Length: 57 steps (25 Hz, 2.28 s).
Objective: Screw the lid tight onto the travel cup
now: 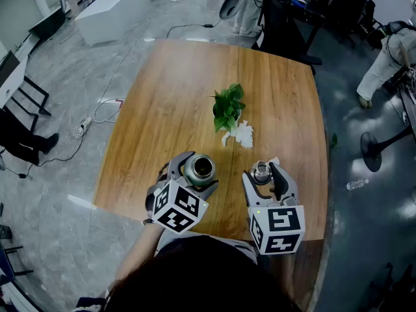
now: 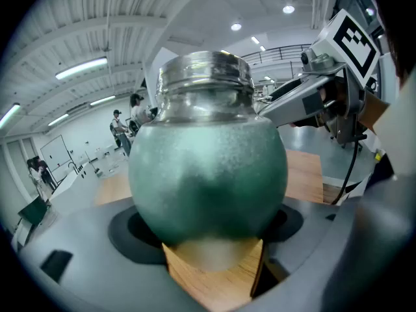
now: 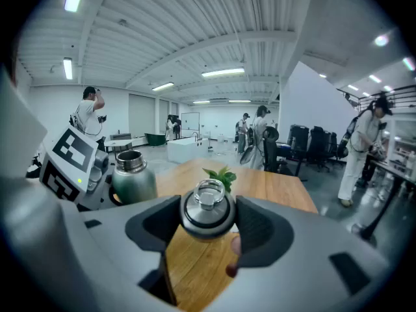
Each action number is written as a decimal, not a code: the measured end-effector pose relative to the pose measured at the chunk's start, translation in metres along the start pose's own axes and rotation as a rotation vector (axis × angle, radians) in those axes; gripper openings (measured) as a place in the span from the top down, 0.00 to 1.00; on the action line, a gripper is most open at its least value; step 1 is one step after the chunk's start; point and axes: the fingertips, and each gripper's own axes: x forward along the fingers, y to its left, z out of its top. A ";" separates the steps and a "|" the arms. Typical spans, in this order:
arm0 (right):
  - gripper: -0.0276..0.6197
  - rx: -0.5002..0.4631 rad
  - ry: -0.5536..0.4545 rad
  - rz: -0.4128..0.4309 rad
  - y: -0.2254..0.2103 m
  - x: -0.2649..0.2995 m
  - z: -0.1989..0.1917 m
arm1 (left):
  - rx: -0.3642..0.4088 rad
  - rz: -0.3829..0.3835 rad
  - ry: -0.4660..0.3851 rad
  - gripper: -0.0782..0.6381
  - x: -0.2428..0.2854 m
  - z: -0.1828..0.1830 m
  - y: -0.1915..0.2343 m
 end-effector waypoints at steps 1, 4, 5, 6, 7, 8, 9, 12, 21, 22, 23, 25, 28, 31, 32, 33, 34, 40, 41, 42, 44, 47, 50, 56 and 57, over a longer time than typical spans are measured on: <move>0.53 -0.001 0.000 0.000 0.000 0.001 0.000 | -0.001 0.000 -0.001 0.33 0.000 0.000 0.000; 0.53 -0.003 0.000 0.001 0.001 0.002 -0.001 | 0.000 -0.002 -0.002 0.33 0.001 0.000 0.000; 0.53 -0.002 0.000 0.002 0.002 0.002 -0.001 | 0.002 -0.003 -0.001 0.33 0.001 0.000 -0.001; 0.53 -0.002 -0.001 0.003 0.002 0.002 -0.001 | 0.003 -0.004 0.000 0.33 0.001 -0.001 -0.002; 0.53 -0.001 -0.002 0.004 0.003 0.002 -0.002 | 0.005 -0.005 0.001 0.33 0.001 -0.001 -0.002; 0.53 0.001 -0.004 0.006 0.003 0.002 -0.002 | 0.007 -0.006 0.002 0.33 0.002 -0.002 -0.002; 0.53 0.004 -0.010 0.010 0.004 0.003 -0.002 | 0.008 -0.008 0.001 0.33 0.003 -0.003 -0.003; 0.53 0.034 -0.050 0.064 0.006 0.003 0.003 | 0.020 -0.029 -0.007 0.33 0.005 -0.002 -0.007; 0.53 0.044 -0.232 0.562 0.066 -0.041 0.042 | 0.096 -0.157 -0.014 0.33 0.007 0.003 -0.044; 0.53 0.037 -0.234 0.579 0.071 -0.042 0.043 | 0.106 -0.168 -0.014 0.33 0.007 0.005 -0.049; 0.53 0.025 -0.233 0.586 0.074 -0.042 0.044 | 0.117 -0.177 -0.014 0.33 0.007 0.006 -0.053; 0.53 -0.004 -0.222 0.586 0.080 -0.040 0.042 | 0.133 -0.193 -0.016 0.33 0.008 0.008 -0.059; 0.53 -0.025 -0.202 0.586 0.084 -0.036 0.038 | 0.148 -0.212 -0.018 0.33 0.009 0.011 -0.067; 0.53 -0.026 -0.194 0.590 0.084 -0.034 0.037 | 0.166 -0.219 -0.012 0.33 0.011 0.011 -0.071; 0.53 -0.029 -0.190 0.592 0.084 -0.033 0.036 | 0.172 -0.220 -0.009 0.33 0.012 0.010 -0.072; 0.53 -0.034 -0.186 0.592 0.084 -0.032 0.034 | 0.177 -0.220 -0.006 0.33 0.014 0.009 -0.073; 0.53 -0.040 -0.181 0.592 0.084 -0.031 0.033 | 0.181 -0.221 -0.004 0.33 0.015 0.009 -0.074; 0.53 -0.037 -0.157 0.601 0.086 -0.028 0.027 | 0.185 -0.236 -0.006 0.33 0.015 0.010 -0.078; 0.53 -0.030 -0.154 0.605 0.086 -0.028 0.027 | 0.186 -0.238 -0.007 0.33 0.015 0.010 -0.078; 0.53 -0.022 -0.150 0.609 0.086 -0.028 0.027 | 0.186 -0.241 -0.008 0.33 0.015 0.010 -0.079; 0.53 -0.009 -0.146 0.616 0.087 -0.028 0.027 | 0.187 -0.249 -0.011 0.33 0.015 0.011 -0.080; 0.53 0.008 -0.166 0.655 0.089 -0.033 0.031 | 0.181 -0.269 -0.015 0.33 0.014 0.009 -0.083; 0.53 0.019 -0.192 0.698 0.088 -0.043 0.035 | 0.142 -0.332 -0.045 0.33 0.011 0.011 -0.089; 0.53 -0.004 -0.219 0.718 0.084 -0.047 0.033 | 0.109 -0.502 -0.124 0.33 -0.003 0.023 -0.104; 0.54 0.003 -0.233 0.702 0.084 -0.046 0.035 | 0.096 -0.494 -0.120 0.33 -0.002 0.024 -0.103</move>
